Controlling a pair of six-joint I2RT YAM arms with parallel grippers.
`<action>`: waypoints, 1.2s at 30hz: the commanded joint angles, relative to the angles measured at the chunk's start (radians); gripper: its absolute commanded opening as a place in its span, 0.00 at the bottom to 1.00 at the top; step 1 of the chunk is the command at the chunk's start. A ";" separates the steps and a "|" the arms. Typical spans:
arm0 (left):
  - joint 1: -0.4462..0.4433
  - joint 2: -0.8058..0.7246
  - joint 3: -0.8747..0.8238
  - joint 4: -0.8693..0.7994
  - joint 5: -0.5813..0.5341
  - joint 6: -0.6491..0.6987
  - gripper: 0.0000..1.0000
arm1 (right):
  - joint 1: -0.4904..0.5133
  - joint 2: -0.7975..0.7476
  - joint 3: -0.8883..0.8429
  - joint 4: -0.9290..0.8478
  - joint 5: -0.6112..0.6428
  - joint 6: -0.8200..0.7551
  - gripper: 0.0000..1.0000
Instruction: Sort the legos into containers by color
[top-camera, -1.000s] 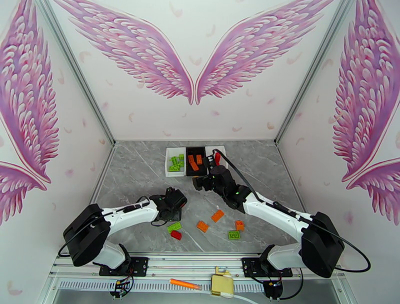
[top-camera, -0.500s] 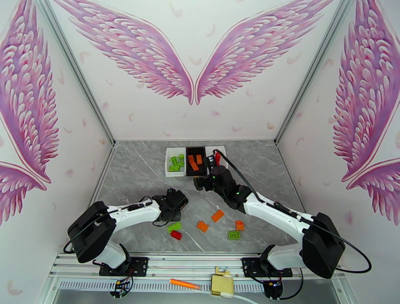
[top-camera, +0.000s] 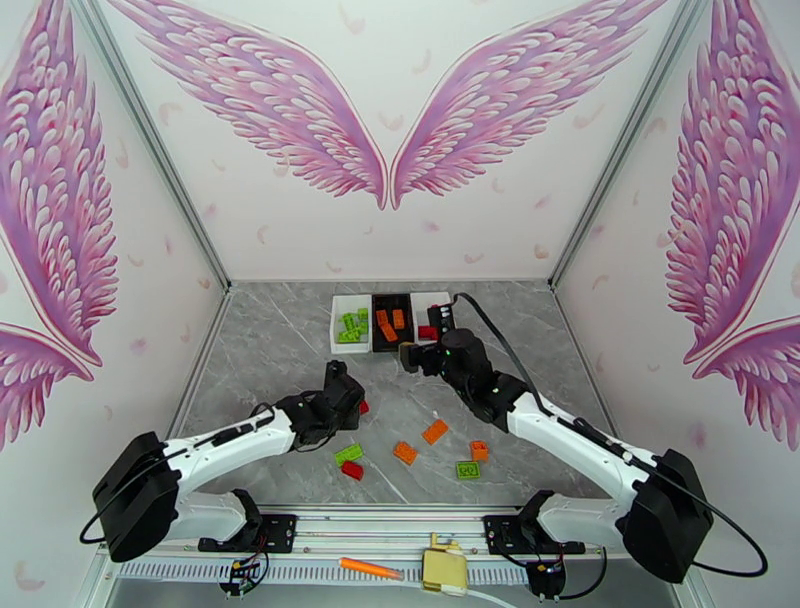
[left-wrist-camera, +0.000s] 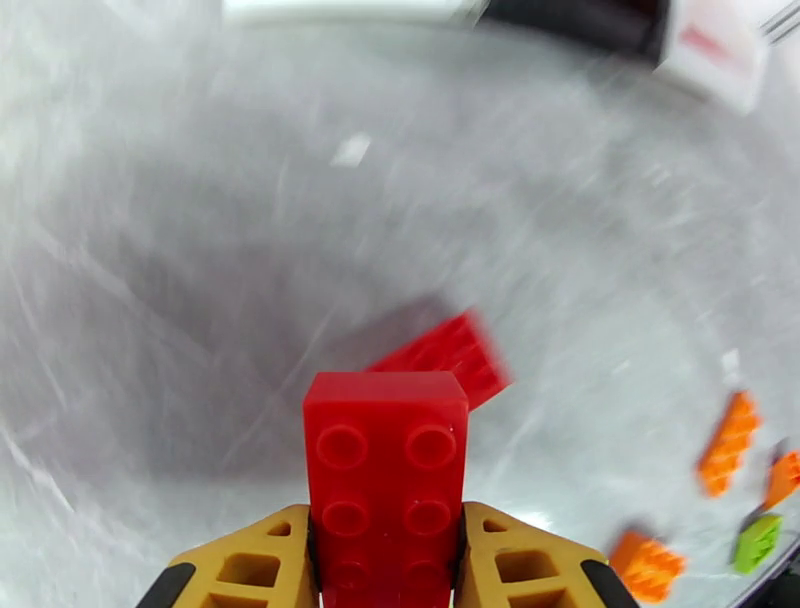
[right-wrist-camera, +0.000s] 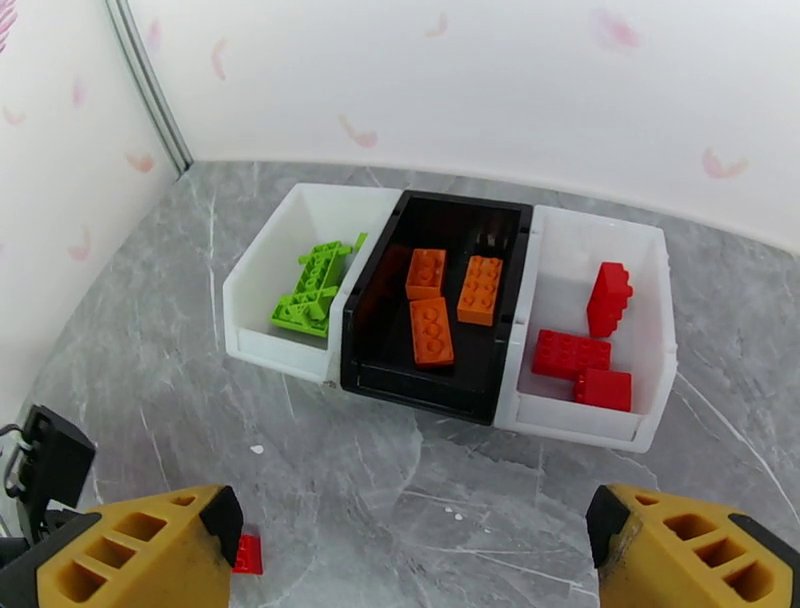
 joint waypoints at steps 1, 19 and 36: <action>0.019 -0.015 -0.001 0.193 -0.053 0.110 0.25 | -0.016 -0.056 -0.034 0.024 -0.011 0.037 0.96; 0.089 0.504 0.490 0.524 0.168 0.275 0.25 | -0.061 -0.312 -0.157 -0.108 0.111 0.075 0.96; 0.148 0.996 1.114 0.372 0.232 0.355 0.27 | -0.072 -0.351 -0.166 -0.143 0.114 0.057 0.96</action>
